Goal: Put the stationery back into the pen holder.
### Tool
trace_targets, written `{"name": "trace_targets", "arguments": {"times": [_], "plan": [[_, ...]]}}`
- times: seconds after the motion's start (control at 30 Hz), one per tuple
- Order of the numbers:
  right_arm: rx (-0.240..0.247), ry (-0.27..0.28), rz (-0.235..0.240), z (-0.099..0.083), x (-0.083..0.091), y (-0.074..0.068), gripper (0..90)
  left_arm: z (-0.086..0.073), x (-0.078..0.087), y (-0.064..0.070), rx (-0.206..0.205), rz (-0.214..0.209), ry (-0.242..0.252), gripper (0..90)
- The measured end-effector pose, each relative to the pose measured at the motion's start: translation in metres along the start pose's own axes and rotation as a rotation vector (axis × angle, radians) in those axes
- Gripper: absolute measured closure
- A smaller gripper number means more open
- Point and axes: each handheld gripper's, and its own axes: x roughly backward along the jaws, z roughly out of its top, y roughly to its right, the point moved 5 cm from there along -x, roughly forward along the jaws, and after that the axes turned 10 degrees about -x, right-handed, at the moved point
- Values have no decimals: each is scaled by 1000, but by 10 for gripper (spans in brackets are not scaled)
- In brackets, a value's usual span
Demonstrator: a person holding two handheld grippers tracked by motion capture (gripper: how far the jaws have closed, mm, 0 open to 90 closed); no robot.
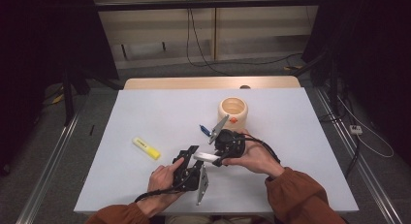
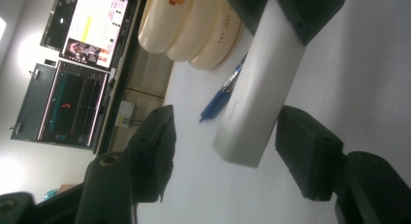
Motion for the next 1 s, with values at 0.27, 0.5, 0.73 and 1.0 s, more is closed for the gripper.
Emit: {"name": "trace_targets", "arguments": {"times": [0.27,0.5,0.73,1.0], "plan": [[2,-2,7,5,-4,-4,677,4,-1,5,-67,-19,2,554],[-9,2,10,5,-5,-3,677,9,-3,9,-78,-26,11,617],[-29,-2,17,4,-7,-3,677,12,-5,12,-109,-26,14,639],[-44,14,33,2,-7,-3,676,14,-4,17,-151,-36,10,688]]}}
